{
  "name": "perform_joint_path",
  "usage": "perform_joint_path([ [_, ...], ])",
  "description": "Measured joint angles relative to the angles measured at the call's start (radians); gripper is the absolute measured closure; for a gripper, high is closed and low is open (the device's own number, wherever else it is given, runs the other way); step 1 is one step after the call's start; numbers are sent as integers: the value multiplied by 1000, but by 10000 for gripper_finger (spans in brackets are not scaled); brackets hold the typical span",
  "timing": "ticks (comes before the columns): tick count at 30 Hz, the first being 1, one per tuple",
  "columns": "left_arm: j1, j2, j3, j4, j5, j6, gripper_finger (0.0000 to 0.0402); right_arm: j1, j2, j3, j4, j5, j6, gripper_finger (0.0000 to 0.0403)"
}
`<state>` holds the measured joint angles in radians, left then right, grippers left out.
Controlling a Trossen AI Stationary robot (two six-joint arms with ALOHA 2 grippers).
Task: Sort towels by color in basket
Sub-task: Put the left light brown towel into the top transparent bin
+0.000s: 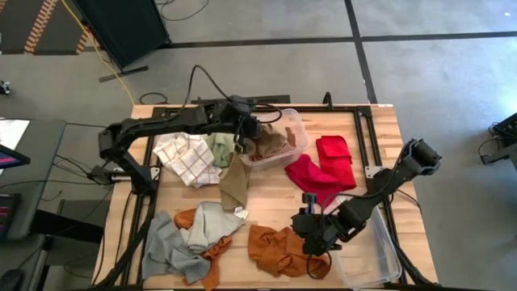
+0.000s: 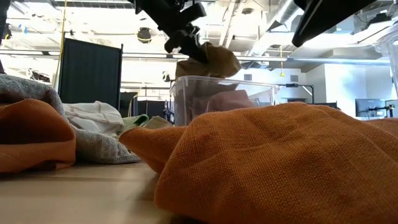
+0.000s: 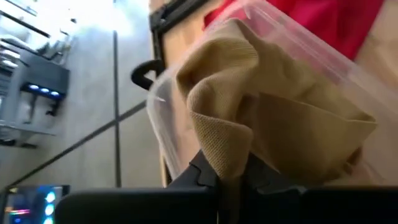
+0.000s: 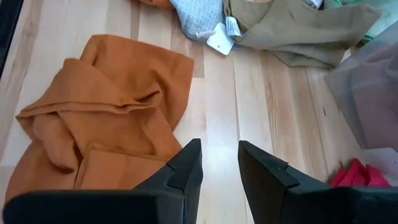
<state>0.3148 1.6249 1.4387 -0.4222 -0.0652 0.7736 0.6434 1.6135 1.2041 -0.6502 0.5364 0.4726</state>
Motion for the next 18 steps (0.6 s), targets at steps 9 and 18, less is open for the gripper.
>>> perform_joint_path([
  [9, 60, -1, -41, -6, 110, -49, 394, 3, 0, 0, -1, 34, 9, 269],
  [18, 108, -2, -196, 224, 197, -72, 393, 2, 0, 0, 0, 71, 8, 269],
])
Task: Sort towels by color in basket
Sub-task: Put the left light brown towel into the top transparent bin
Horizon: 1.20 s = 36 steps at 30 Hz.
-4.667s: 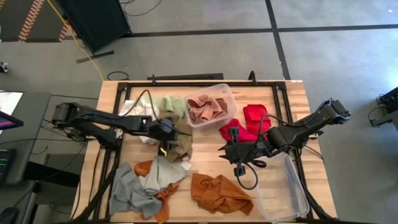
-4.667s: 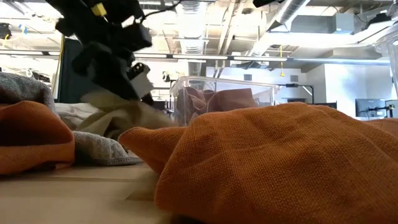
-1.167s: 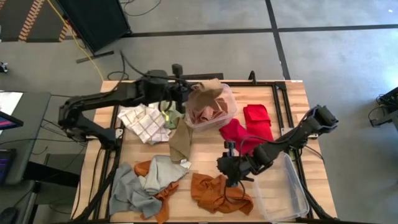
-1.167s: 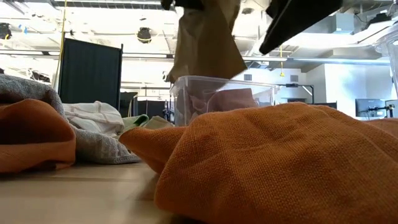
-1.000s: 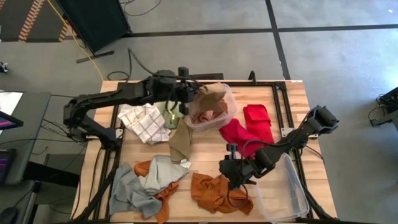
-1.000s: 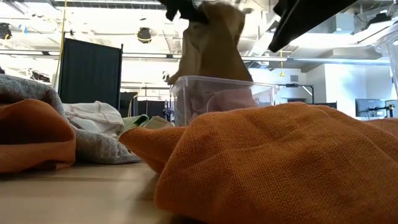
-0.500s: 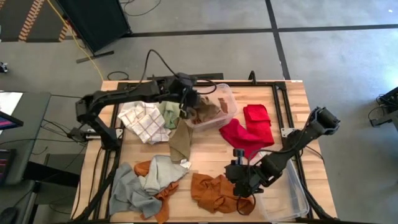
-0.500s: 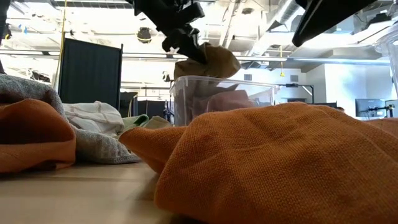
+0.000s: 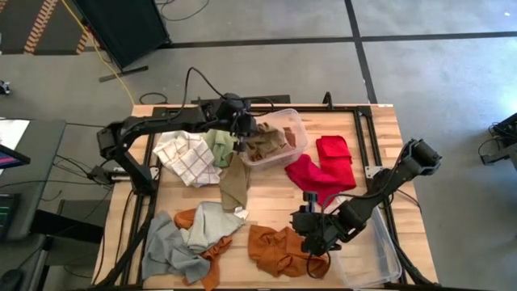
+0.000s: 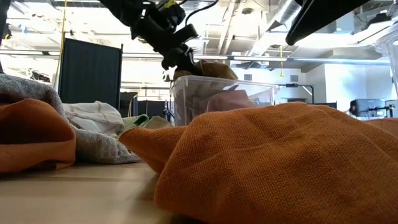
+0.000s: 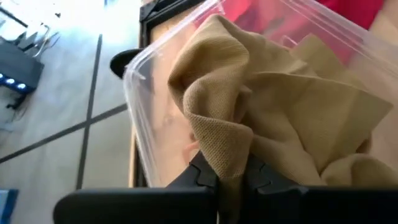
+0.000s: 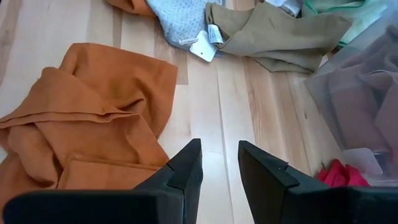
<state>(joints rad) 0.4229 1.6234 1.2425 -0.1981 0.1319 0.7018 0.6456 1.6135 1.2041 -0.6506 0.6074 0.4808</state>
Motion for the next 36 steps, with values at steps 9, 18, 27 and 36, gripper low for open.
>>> perform_joint_path([
  [9, -5, 35, -64, 85, 93, 32, 393, -14, 0, 0, 4, 81, -18, 269],
  [18, -11, 66, -62, 109, 89, 4, 293, -85, -2, 0, -4, 294, -77, 269],
  [27, -13, -43, -5, -29, 88, -36, 174, -254, -101, 0, 51, 424, -217, 269],
  [36, -14, -261, 0, -166, 91, -80, 167, -501, -166, 0, 302, 31, -547, 269],
])
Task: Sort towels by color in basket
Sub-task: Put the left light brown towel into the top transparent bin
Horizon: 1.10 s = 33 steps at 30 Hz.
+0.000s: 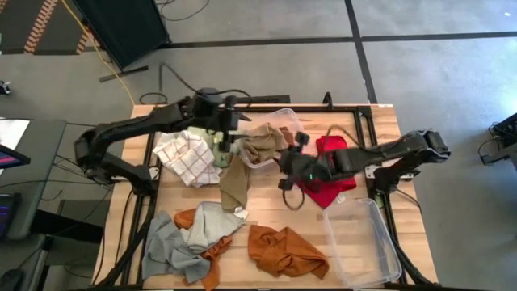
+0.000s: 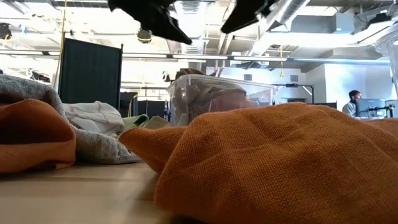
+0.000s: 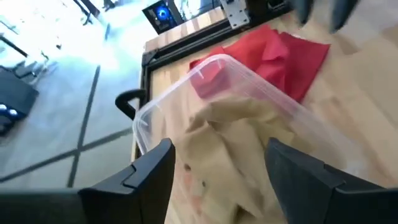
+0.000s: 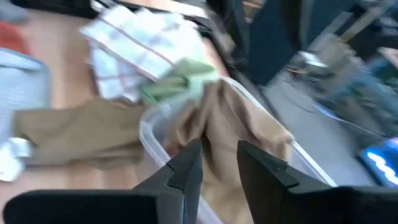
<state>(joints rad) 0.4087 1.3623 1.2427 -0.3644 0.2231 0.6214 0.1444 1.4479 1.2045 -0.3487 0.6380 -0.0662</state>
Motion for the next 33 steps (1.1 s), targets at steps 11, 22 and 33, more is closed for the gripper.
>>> perform_joint_path([
  [11, -79, -160, 0, -403, 5, -130, 167, -355, 83, 1, 145, -537, -113, 269],
  [22, -216, -152, -173, -459, 5, -242, 168, -558, 296, 0, 180, -847, -20, 269],
  [33, -245, -152, -350, -243, 3, -319, 168, -625, 453, 2, 92, -860, 38, 269],
])
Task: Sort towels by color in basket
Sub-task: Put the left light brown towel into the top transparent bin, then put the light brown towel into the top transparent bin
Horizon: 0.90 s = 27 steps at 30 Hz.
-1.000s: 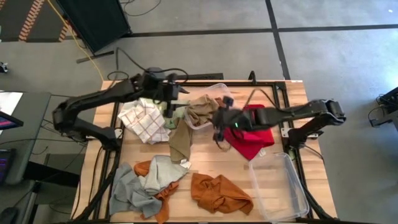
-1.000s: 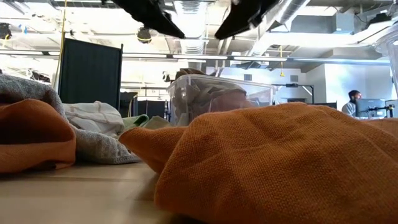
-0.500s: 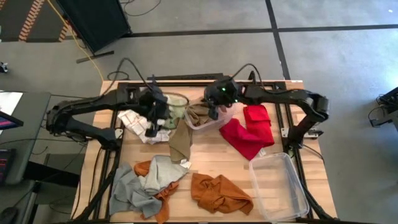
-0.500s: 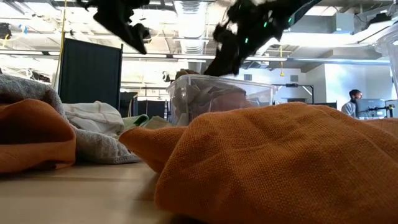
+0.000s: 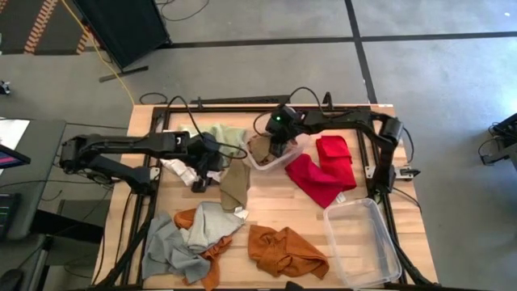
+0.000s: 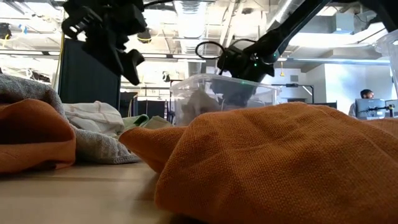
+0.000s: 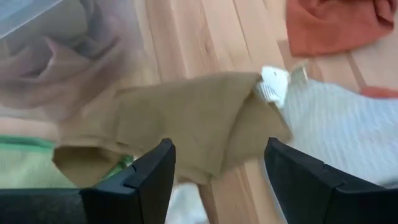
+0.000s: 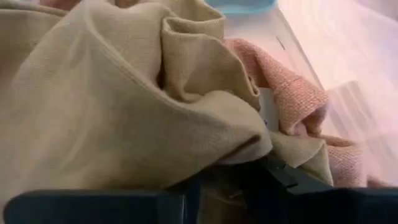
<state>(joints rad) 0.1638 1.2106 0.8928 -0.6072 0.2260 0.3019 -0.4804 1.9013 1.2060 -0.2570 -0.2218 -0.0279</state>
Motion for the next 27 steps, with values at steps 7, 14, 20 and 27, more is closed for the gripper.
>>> perform_joint_path([
  [7, -1, 27, -33, 122, -2, 4, 168, 3, -40, -2, -6, 9, 33, 269],
  [14, -34, 135, -33, 193, -2, 34, 168, 28, -190, -2, 0, 14, 40, 269],
  [20, -71, 263, -33, 262, -28, 108, 168, 61, -322, -2, -5, 14, 48, 269],
  [27, -85, 395, -32, 310, -82, 175, 167, 126, -435, -2, -39, 15, 54, 269],
])
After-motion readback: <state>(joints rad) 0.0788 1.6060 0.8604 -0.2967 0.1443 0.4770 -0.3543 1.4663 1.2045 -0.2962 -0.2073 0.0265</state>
